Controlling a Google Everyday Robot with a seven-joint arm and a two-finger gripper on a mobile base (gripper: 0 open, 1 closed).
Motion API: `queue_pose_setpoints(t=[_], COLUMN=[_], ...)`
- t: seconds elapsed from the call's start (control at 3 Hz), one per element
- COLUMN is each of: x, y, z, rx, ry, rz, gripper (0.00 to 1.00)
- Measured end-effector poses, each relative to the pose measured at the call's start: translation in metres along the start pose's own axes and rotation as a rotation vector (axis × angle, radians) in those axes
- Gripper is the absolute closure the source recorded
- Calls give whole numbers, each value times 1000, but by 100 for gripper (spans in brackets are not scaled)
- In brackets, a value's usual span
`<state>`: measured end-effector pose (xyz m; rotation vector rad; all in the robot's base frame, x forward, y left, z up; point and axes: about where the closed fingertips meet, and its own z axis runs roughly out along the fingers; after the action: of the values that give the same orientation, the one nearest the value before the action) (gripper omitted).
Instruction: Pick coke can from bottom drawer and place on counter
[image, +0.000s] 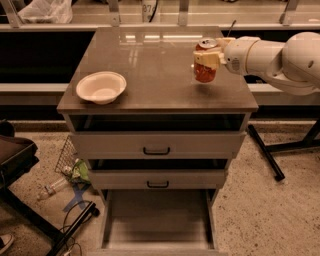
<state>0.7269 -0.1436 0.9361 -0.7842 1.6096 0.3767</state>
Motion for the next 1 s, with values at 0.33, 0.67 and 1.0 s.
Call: queue_pose_setpoints(t=[0.33, 0.67, 1.0], x=[33, 36, 36], y=[-23, -21, -19], z=[-3, 1, 3], rx=[26, 19, 15], ry=[4, 4, 4], rz=[104, 110, 111], gripper=[100, 76, 45])
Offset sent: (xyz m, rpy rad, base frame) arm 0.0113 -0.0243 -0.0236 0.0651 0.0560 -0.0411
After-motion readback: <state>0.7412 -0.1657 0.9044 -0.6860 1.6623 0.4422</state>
